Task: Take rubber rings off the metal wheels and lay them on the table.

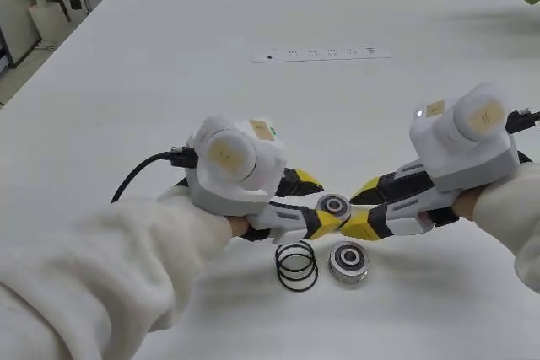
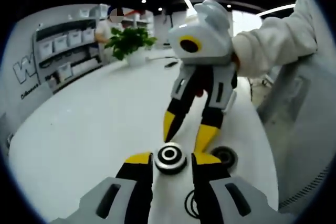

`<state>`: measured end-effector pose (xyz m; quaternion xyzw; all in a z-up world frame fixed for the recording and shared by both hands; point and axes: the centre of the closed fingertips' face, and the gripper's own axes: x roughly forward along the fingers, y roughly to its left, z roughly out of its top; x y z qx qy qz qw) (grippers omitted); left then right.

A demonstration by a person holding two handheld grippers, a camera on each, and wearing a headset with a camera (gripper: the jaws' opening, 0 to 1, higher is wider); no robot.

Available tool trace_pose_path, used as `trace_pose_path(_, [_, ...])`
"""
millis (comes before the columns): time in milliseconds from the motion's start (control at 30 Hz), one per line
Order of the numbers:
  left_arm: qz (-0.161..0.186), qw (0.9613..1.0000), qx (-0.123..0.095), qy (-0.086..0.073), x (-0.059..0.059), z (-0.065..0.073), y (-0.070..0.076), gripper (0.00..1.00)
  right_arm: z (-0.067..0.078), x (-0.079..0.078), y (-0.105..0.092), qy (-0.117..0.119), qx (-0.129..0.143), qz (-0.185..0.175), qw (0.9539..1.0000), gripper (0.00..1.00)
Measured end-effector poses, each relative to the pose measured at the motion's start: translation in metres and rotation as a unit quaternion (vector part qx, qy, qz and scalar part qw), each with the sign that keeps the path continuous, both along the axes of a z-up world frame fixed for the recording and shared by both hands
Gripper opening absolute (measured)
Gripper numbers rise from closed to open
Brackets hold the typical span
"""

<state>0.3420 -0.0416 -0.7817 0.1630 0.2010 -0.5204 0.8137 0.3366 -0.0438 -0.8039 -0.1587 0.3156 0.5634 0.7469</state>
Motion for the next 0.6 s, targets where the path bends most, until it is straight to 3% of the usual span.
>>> trace_pose_path(433, [0.024, 0.9996, -0.013, 0.009, 0.006, -0.008, 0.000, 0.18, -0.001, 0.000, 0.000, -0.003, -0.002, 0.002, 1.0000, 0.26])
trace_pose_path(600, [0.032, 0.9990, -0.023, 0.021, 0.006, -0.009, -0.001, 0.16, -0.001, 0.001, 0.000, -0.003, -0.001, 0.001, 1.0000, 0.25])
